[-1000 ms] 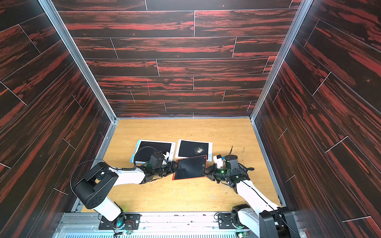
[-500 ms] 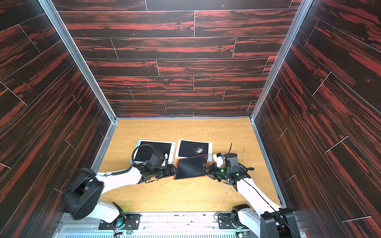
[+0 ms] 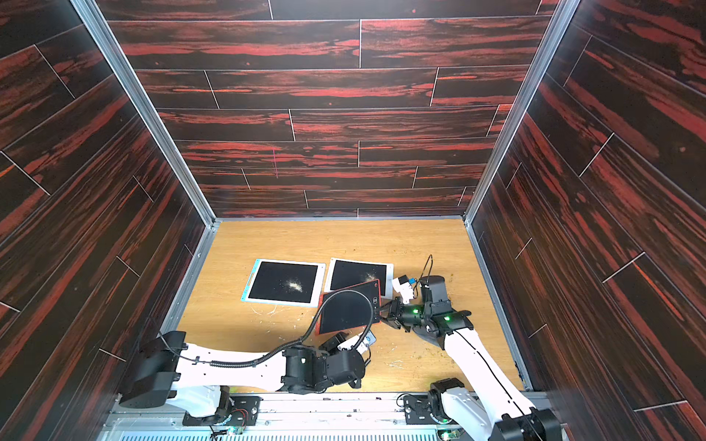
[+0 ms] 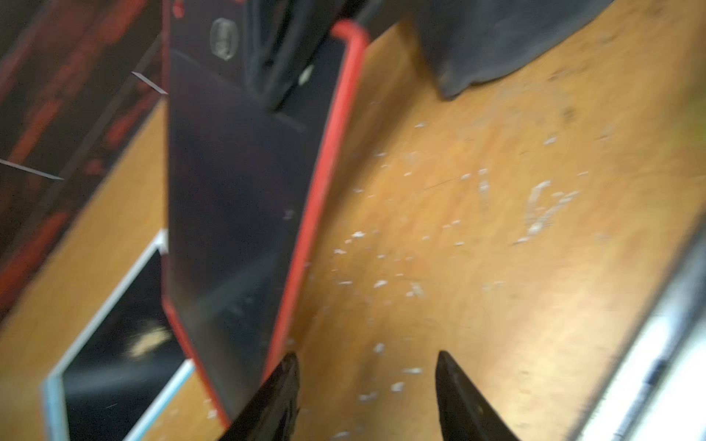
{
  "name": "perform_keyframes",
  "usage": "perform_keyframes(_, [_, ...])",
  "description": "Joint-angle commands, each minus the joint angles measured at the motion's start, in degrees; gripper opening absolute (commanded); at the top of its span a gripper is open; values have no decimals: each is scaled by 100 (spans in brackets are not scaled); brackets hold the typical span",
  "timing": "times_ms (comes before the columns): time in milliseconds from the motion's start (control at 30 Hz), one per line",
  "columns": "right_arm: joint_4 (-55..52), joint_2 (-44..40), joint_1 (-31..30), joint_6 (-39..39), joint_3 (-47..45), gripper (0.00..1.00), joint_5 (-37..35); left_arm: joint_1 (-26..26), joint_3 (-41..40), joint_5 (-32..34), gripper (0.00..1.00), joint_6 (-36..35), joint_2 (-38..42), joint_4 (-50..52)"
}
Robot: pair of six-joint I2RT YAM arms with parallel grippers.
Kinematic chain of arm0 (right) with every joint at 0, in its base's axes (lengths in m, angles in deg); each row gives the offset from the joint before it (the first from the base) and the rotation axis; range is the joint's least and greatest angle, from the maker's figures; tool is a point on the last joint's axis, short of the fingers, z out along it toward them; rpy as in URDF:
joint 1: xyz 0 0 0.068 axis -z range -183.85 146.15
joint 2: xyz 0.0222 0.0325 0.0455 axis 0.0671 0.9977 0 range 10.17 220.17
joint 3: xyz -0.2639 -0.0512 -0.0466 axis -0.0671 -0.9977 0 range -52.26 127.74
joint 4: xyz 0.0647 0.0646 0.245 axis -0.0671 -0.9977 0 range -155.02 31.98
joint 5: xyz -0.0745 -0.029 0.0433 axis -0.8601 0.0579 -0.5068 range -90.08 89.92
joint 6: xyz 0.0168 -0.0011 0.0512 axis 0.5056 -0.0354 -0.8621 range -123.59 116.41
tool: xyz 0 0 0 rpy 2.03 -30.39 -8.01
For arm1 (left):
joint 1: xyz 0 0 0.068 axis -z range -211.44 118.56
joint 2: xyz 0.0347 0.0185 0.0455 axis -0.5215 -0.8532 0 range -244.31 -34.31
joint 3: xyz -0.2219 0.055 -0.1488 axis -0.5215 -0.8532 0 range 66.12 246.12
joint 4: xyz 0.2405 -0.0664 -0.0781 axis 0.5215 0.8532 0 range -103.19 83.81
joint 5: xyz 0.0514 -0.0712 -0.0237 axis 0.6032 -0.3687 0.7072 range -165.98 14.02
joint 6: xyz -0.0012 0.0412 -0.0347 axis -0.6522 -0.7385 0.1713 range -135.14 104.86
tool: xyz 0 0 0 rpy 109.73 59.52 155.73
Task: Wipe the drawing tablet
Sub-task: Pick up the drawing tablet from the center of the board.
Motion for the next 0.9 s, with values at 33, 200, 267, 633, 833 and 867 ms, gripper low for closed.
perform_keyframes(33, [-289, -171, -18, 137, 143, 0, 345, -26, -100, 1079, 58, -214, 301, 70])
perform_keyframes(200, [144, -155, -18, -183, -37, 0, 904, -21, -106, 1137, 54, -248, 359, 157])
perform_keyframes(267, [316, -137, -22, -323, -96, 0, 1081, -8, -98, 1118, 50, -265, 350, 190])
perform_keyframes(633, [954, 301, -19, -756, -316, 5, 1695, 12, 10, 1024, 0, -398, 442, 414])
perform_keyframes(833, [981, 479, -20, -709, -241, 51, 1503, 39, 219, 797, 0, -449, 503, 637])
perform_keyframes(867, [746, 484, -18, -548, -157, 62, 1313, 43, 265, 672, 0, -470, 546, 684])
